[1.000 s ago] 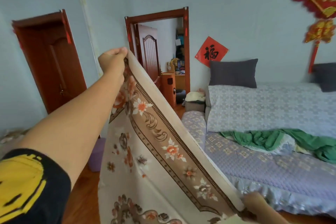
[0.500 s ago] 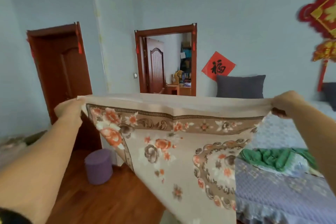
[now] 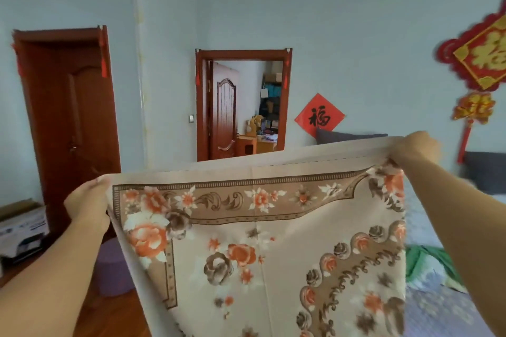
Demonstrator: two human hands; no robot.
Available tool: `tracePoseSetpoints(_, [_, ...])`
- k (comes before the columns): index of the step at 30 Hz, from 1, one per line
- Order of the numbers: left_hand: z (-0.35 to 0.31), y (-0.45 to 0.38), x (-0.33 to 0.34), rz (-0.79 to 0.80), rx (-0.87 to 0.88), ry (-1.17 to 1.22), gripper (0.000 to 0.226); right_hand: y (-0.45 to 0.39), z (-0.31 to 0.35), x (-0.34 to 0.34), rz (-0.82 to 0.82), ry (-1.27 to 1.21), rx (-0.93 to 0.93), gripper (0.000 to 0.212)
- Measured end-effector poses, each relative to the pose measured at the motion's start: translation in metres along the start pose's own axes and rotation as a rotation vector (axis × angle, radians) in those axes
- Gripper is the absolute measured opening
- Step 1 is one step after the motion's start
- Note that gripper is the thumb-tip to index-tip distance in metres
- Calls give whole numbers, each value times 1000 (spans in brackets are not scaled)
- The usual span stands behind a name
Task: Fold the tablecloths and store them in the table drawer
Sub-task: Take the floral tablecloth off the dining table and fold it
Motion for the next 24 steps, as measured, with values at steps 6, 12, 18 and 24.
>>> tracePoseSetpoints(6, [15, -16, 35, 219, -45, -127, 21, -23, 22, 10, 15, -19, 9, 15])
tracePoseSetpoints(12, [69, -42, 22, 114, 53, -547, 32, -45, 2, 95, 244, 59, 22, 15])
tracePoseSetpoints(18, [32, -15, 113, 100, 208, -380, 30, -76, 8, 64, 54, -142, 54, 22])
tracePoseSetpoints(24, [8, 3, 159, 122, 48, -303, 42, -109, 4, 25, 168, -187, 61, 18])
Point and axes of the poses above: each hand's wrist, its own y-axis away from the middle knuckle, its own x-axis out of the palm, z = x × y, the point moved 8 cm from there along -y, towards the middle knuckle, and after that the axes turned 15 degrees about y, right-handed, at the moved point
